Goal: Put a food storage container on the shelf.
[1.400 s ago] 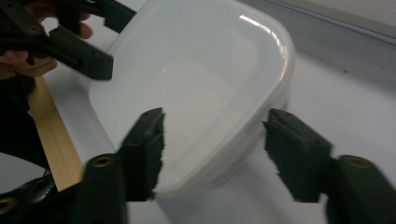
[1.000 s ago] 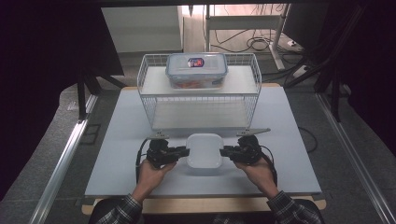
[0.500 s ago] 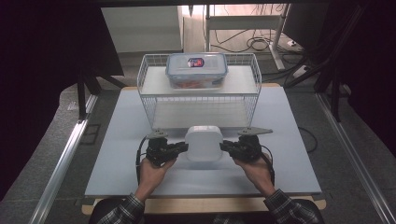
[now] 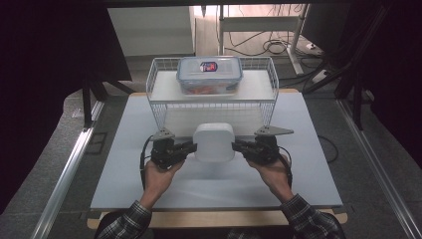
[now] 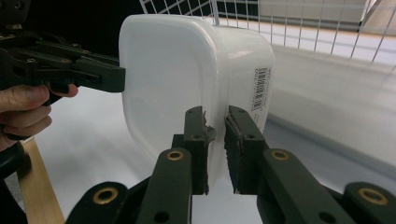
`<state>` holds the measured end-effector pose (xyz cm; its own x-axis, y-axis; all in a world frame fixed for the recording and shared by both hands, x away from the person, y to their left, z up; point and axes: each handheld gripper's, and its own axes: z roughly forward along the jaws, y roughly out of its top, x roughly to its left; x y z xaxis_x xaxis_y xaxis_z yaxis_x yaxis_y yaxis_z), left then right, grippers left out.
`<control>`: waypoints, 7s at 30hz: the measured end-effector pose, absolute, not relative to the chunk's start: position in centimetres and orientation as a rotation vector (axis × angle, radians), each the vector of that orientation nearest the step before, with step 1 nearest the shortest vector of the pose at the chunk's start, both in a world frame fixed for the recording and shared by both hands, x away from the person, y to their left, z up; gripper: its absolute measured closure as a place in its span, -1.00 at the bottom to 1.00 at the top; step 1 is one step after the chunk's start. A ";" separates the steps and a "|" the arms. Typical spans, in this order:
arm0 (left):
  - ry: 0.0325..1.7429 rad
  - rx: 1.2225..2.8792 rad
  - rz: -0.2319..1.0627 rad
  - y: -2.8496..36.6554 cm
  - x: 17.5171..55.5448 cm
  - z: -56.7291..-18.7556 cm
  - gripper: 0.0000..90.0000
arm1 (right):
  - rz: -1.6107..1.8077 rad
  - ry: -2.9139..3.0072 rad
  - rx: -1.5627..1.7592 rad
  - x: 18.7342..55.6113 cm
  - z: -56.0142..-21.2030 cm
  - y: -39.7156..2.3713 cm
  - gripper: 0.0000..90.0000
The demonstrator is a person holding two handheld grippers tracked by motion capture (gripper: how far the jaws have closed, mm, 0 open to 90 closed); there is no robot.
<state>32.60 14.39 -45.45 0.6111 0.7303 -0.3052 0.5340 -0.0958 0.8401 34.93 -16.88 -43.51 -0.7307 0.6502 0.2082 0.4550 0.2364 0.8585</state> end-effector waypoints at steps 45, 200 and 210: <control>0.975 1.748 0.442 15.5 35.2 -33.2 0.73 | 1.567 2.193 0.920 38.4 -33.0 -15.0 0.75; 0.823 1.889 0.446 16.6 39.3 -32.2 -0.92 | 1.534 2.230 0.813 42.8 -29.9 -15.0 -0.89; 0.817 1.897 0.440 16.8 38.3 -33.5 -0.92 | 1.513 2.252 0.784 41.6 -31.2 -15.0 -0.89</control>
<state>38.32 16.80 -33.49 0.7077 0.7049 -0.0480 0.3476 -0.2882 0.8922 41.62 -15.00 -31.24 -0.7997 0.5989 0.0412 0.2645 0.2899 0.9198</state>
